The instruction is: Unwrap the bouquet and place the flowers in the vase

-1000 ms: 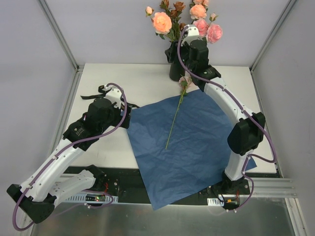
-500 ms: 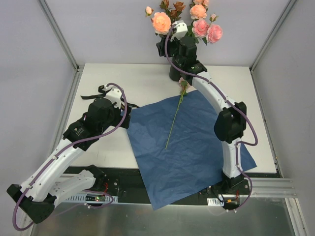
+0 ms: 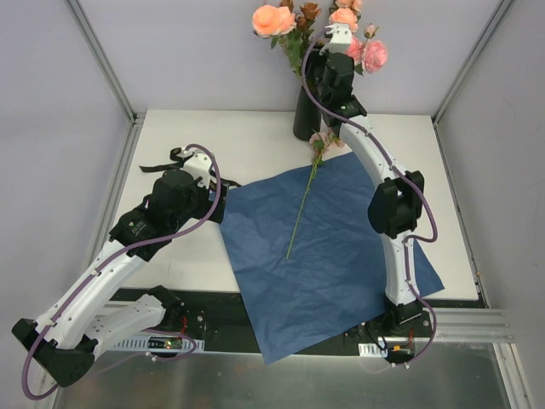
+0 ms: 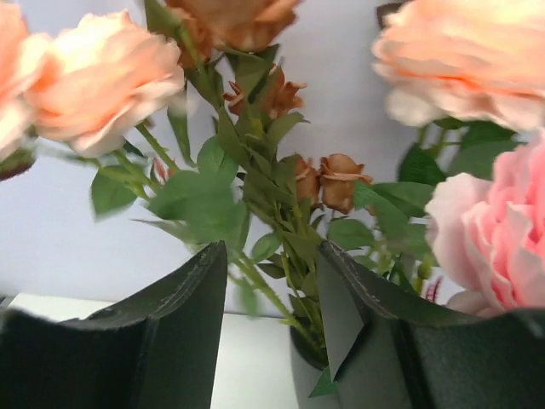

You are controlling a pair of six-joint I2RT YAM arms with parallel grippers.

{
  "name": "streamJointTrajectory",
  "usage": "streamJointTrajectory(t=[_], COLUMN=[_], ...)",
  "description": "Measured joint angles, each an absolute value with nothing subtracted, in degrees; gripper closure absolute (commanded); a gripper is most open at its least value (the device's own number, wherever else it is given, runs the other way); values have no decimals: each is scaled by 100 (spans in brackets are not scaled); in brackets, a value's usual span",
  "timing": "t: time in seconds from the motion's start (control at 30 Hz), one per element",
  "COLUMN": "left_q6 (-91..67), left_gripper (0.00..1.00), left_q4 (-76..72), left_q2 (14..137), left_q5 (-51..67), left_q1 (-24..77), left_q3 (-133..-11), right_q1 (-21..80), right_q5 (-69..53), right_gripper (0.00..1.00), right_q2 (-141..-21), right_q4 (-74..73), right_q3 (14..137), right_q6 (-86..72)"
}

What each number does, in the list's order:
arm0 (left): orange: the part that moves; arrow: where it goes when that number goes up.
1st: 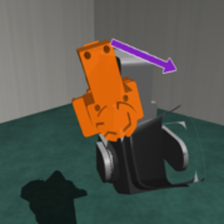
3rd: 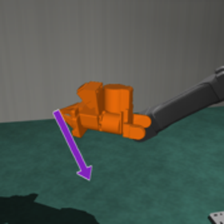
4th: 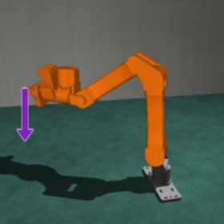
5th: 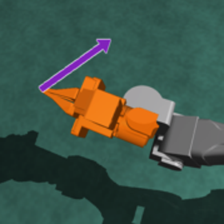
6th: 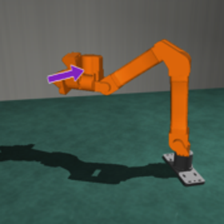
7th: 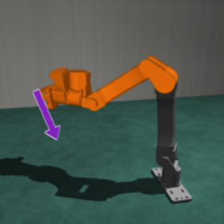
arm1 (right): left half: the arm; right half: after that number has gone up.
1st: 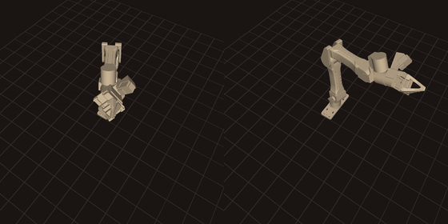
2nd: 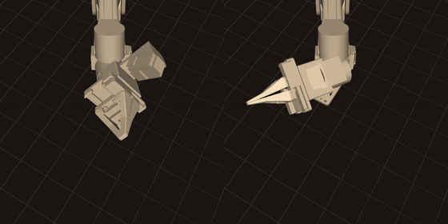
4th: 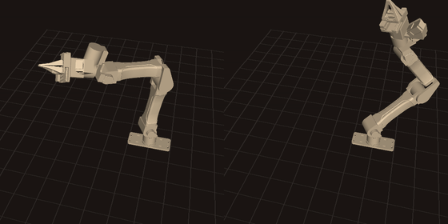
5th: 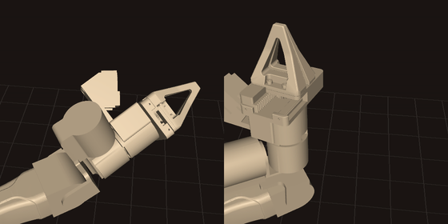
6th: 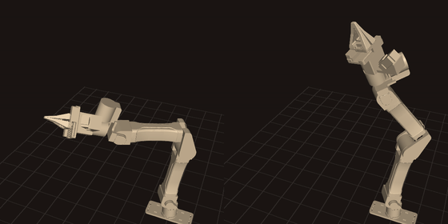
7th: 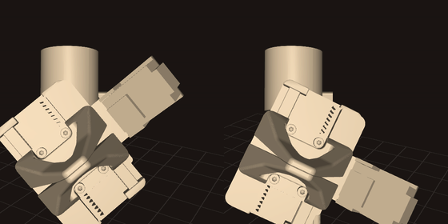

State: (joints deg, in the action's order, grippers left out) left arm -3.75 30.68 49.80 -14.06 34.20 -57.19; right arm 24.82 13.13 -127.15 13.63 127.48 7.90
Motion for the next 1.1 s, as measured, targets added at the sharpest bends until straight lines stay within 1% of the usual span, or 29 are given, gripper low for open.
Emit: streamJointTrajectory(t=[0.23, 0.43, 0.53, 0.73, 0.87, 1.1], left_q6=[-373, -370, -368, -368, -368, -368], left_gripper=[1, 1, 1, 1, 1, 1], left_q4=[3068, 3068, 3068, 3068, 3068, 3068], left_q2=[4987, 4987, 4989, 4989, 4989, 4987], left_q5=[-1409, -1422, -1422, -1422, -1422, -1422], left_q1=[3420, 3420, 3420, 3420, 3420, 3420], left_q3=[-5719, -5719, -5719, -5719, -5719, -5719], right_q1=[2403, 2434, 2495, 2873, 3319, 3900], right_q5=[1566, 1295, 1243, 1219, 1308, 1645], right_gripper=[48, 48, 48, 48, 49, 52], right_q2=[-12785, -12796, -12658, -11909, -11104, -9723], right_q4=[1326, 1245, 1253, 1205, 1201, 1245], right_q3=[12770, 12750, 12492, 11277, 10160, 8357], right_q6=[753, 690, 687, 615, 379, -729])
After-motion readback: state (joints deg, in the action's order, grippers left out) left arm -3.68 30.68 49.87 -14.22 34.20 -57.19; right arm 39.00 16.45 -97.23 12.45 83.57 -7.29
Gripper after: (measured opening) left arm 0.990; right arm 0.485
